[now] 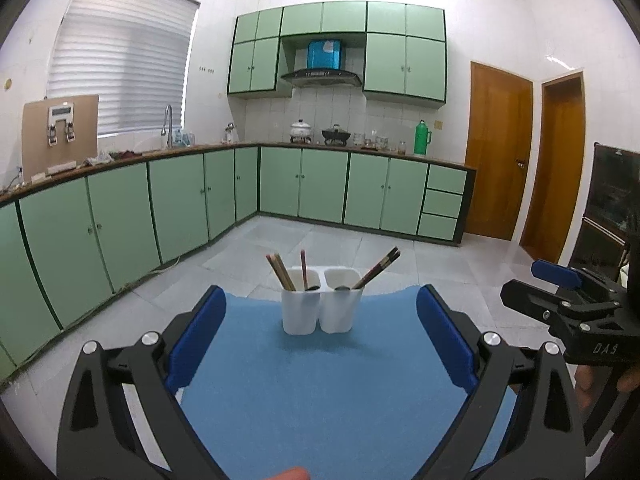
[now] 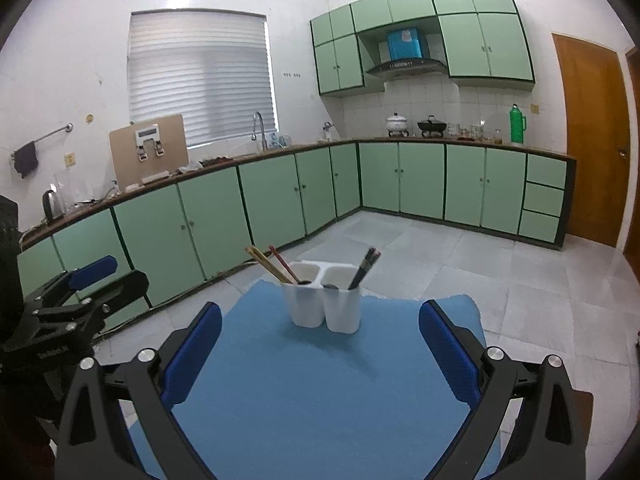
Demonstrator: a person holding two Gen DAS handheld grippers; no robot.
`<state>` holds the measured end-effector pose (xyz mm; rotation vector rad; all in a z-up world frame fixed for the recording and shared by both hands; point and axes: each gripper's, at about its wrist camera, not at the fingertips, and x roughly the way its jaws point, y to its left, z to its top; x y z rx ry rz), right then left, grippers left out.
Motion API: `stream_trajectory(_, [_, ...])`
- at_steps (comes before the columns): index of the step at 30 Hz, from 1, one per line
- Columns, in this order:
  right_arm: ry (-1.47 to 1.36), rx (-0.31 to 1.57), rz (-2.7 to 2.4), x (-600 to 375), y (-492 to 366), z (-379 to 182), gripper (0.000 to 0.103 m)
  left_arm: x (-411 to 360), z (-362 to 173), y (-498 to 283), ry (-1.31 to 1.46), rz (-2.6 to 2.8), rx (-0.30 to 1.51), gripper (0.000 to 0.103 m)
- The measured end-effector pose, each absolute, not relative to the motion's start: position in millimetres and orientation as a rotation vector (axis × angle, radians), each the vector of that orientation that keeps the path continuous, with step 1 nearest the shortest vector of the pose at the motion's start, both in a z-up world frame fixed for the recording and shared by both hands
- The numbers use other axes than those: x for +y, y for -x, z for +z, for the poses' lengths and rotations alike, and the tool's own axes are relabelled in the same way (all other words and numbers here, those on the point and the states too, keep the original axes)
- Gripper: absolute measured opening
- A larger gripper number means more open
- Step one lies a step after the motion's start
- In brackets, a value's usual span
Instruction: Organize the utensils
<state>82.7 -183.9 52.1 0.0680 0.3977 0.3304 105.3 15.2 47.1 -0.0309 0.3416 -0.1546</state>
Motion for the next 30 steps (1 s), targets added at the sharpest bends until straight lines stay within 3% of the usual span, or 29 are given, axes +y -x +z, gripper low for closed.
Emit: stream_trajectory(30, [-0.030, 0.300, 0.354, -175.0, -50.7, 81.4, 0.097, 8.1, 70.9, -61.2, -0.001, -0.164, 0.232, 0.094])
